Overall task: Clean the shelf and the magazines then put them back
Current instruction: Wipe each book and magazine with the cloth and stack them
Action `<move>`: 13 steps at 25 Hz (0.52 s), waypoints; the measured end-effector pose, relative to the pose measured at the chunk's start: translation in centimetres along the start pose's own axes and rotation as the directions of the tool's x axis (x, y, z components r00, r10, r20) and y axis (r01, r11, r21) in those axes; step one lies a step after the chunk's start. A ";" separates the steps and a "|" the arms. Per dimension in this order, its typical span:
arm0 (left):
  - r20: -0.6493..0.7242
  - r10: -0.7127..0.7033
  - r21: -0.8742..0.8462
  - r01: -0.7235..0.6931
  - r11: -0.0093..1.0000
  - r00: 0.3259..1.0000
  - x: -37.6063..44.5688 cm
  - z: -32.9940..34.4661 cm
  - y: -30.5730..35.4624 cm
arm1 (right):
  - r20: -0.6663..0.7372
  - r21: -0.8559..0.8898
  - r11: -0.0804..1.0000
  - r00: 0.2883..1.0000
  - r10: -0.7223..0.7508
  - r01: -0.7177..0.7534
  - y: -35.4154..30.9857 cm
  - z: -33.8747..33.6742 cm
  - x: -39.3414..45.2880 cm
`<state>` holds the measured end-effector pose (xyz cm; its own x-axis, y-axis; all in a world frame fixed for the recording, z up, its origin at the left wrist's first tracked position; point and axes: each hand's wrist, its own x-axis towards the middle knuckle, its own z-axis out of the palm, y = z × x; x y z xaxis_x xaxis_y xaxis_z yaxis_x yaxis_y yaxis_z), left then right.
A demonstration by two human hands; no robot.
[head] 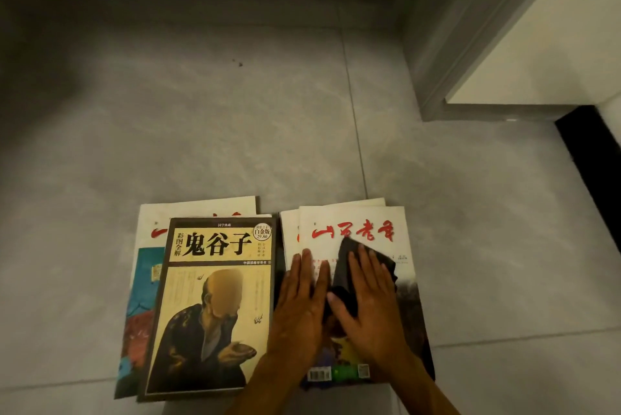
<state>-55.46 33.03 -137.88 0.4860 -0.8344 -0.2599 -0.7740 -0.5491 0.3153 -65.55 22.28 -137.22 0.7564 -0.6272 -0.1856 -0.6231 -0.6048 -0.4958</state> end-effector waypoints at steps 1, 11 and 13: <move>0.007 0.000 -0.019 0.000 1.000 1.000 0.0 0.0 0.0 | 0.007 0.015 1.000 1.000 0.009 -0.009 0.1 0.3 -0.5; -0.006 -0.076 -0.175 0.074 0.982 0.997 -0.1 -0.2 0.4 | -0.177 -0.093 0.996 0.984 -0.012 -0.004 -0.3 0.9 2.3; 0.014 -0.082 -0.219 0.083 0.972 0.997 -0.2 -0.3 0.4 | -0.026 -0.197 0.928 0.944 -0.328 0.316 -0.2 1.6 0.5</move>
<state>-55.69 32.97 -137.42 0.5419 -0.7860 -0.2975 -0.6237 -0.6134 0.4846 -64.78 22.88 -138.54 0.9134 -0.4070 0.0093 -0.3780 -0.8563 -0.3520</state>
